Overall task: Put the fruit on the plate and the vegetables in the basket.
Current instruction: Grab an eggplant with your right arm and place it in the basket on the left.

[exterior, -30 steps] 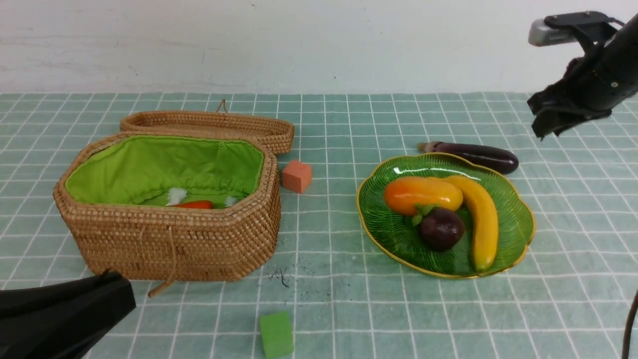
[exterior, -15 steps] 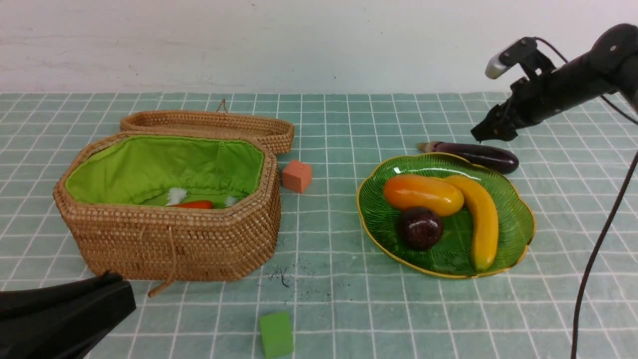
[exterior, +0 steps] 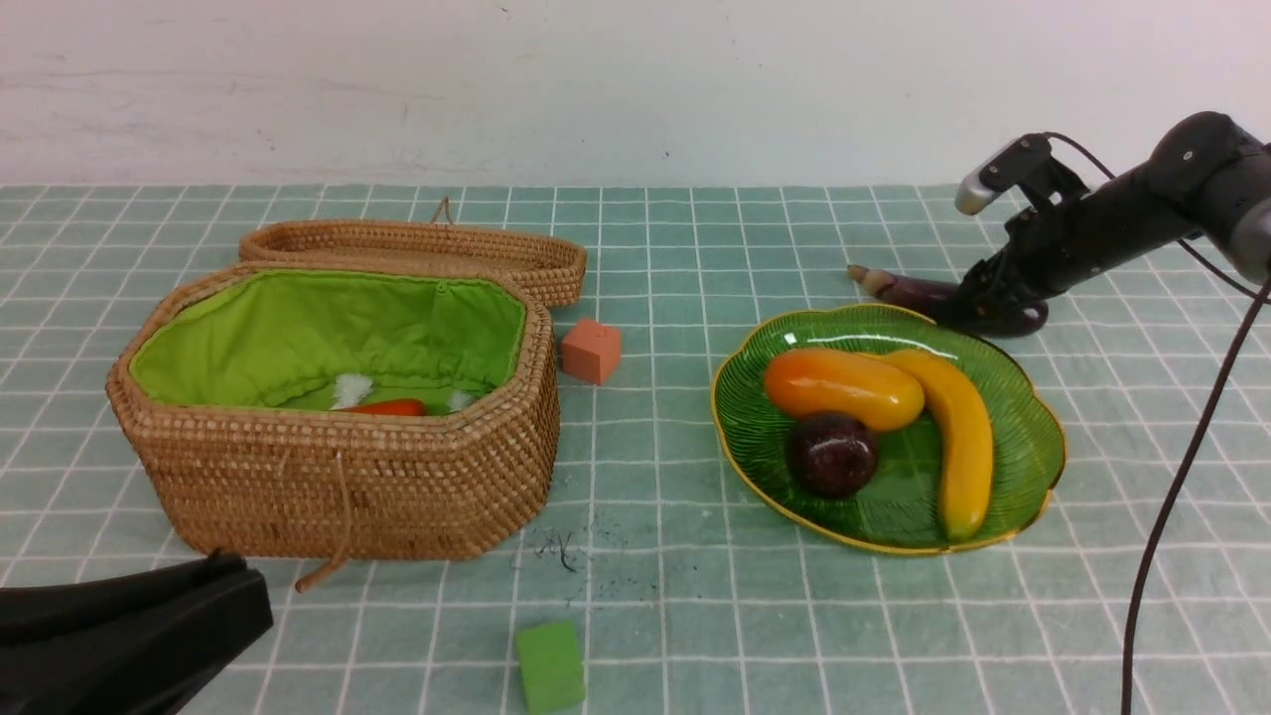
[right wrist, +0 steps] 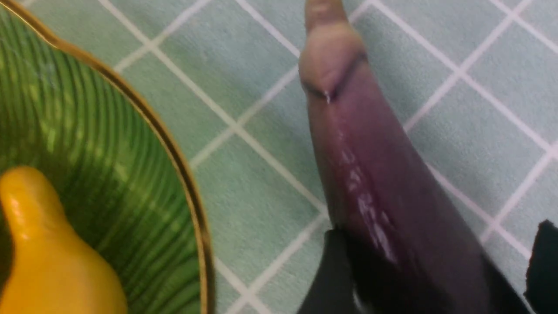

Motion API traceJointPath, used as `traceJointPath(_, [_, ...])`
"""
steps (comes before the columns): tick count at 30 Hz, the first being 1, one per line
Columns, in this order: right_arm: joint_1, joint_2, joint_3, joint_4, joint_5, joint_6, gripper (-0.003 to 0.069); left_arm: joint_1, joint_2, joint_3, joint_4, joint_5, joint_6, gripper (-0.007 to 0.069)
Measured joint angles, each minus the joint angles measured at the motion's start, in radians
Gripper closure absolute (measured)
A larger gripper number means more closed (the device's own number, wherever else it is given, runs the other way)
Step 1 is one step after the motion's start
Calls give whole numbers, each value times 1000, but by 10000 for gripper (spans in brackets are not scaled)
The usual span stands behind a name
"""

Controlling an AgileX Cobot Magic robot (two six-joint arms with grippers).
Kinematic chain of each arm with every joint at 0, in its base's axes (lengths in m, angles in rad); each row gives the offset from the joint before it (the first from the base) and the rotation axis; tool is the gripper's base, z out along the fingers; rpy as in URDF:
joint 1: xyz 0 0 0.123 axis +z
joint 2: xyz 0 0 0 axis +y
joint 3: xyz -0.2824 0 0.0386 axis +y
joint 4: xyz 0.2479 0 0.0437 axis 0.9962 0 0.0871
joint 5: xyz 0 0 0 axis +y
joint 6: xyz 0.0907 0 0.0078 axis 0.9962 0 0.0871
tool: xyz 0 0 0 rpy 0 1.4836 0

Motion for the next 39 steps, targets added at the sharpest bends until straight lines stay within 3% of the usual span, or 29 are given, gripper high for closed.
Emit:
traceJointPath(2, [-1,1,0,-16,-5,2,154,0,0,0,0,0,0,573])
traceJointPath(4, [-2,1,1,-26,-15,2,239,0,0,0,0,0,0,571])
traceJointPath(6, [-2,1,2,-30,-16,2,263,0,0,0,0,0,0,571])
traceJointPath(10, [-2,1,2,-50,-19,13,265,0,0,0,0,0,0,566])
traceJointPath(15, [-2,-13,1,-85,-7,141,265,0,0,0,0,1,0,567])
traceJointPath(22, [20,-178,2,-51,224,282,265,0,0,0,11,56,0,567])
traceJointPath(25, [74,-290,4,2,249,353,265,0,0,0,38,77,0,567])
traceJointPath(31, [329,-495,113,31,260,470,265,0,0,0,188,97,-92,580])
traceJointPath(34, [498,-560,168,48,268,470,265,0,0,0,306,119,-223,587])
traceJointPath(35, [509,-562,170,48,269,470,265,0,0,0,326,126,-246,589])
traceJointPath(37, [641,-567,182,57,253,470,265,0,0,0,475,190,-413,595])
traceJointPath(39, [690,-557,183,56,227,470,265,0,0,0,532,223,-482,597])
